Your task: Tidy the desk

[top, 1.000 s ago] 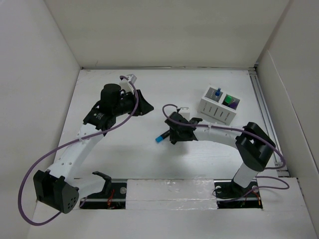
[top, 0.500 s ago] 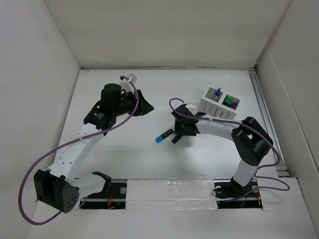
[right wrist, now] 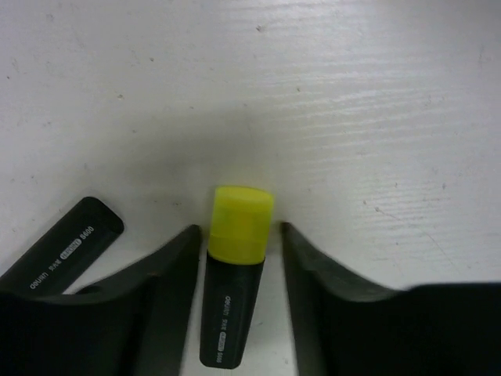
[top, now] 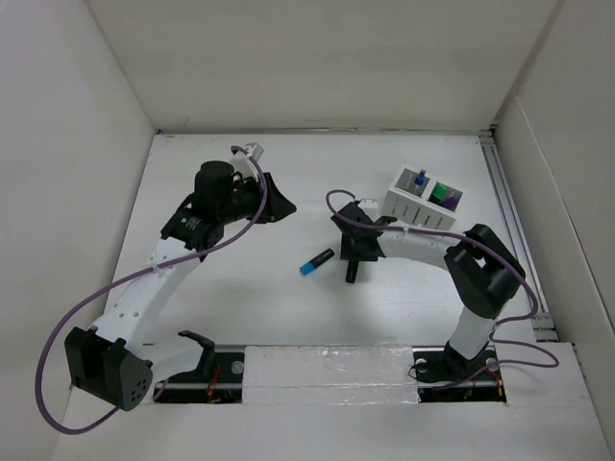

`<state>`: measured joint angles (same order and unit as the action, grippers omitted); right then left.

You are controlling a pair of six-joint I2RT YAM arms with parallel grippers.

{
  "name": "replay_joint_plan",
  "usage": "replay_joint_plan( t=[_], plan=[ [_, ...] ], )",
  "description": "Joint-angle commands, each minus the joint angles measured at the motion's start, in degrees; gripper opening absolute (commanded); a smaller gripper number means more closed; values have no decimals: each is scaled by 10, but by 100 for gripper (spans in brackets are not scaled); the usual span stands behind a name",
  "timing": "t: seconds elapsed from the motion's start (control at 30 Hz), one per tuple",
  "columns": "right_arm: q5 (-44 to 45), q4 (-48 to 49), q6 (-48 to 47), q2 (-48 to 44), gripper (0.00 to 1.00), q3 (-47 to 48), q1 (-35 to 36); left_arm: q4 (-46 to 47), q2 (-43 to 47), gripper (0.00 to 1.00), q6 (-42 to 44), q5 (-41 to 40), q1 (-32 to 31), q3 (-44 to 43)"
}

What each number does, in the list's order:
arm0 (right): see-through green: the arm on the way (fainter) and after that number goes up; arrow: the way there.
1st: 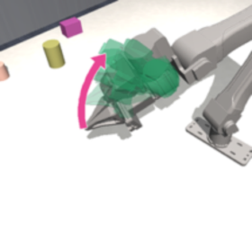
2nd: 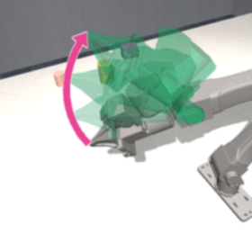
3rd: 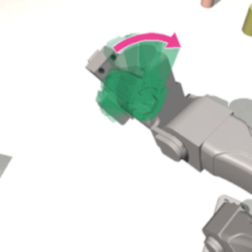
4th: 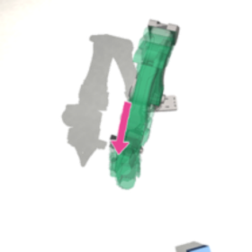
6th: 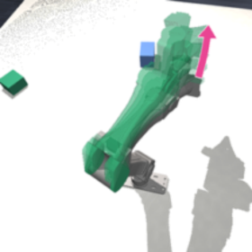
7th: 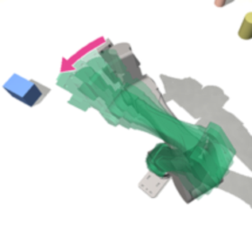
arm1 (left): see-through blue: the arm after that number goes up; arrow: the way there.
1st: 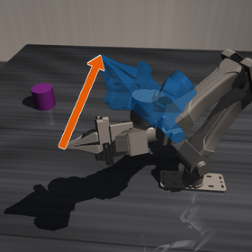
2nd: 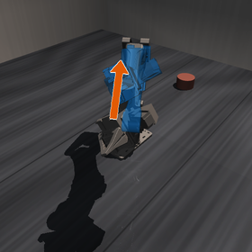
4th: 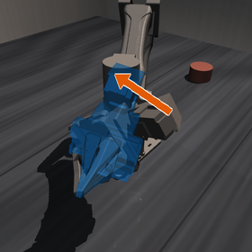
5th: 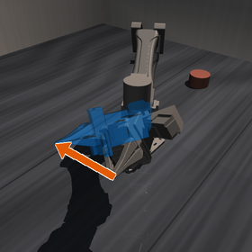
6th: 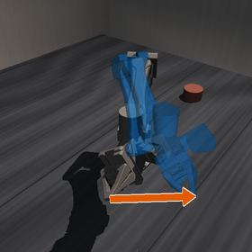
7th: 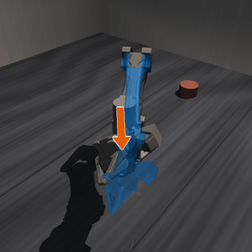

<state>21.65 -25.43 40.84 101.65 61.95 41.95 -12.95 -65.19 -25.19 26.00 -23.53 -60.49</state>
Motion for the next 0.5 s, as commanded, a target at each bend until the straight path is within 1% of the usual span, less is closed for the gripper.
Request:
replay_joint_plan(
  t=[0.0,0.07,0.17,0.23,0.27,0.3,0.33,0.43,0.47],
  plan=[
    [5,-13,6,-19,57,-27,-2,19,3,32,1,1,1,-21],
    [3,-10,2,-21,58,-33,-2,20,0,32,0,4,1,-24],
    [-5,-4,-1,-22,38,-36,-8,23,-7,32,-3,5,1,-29],
    [-13,-1,-9,-24,20,-31,-8,24,-10,32,-3,7,1,-32],
    [-13,-1,-9,-28,20,-28,-8,23,-11,32,-3,7,1,-32],
    [-15,1,-12,-32,14,-26,-8,24,-12,32,-2,7,1,-33],
    [-16,7,-16,-41,11,-25,-14,23,-12,32,-3,6,1,-34],
    [-24,15,-30,-82,8,-15,-27,22,-12,32,-4,5,1,-33],
    [-29,15,-37,-93,8,-10,-45,23,-12,32,-5,5,1,-33]
  ],
)
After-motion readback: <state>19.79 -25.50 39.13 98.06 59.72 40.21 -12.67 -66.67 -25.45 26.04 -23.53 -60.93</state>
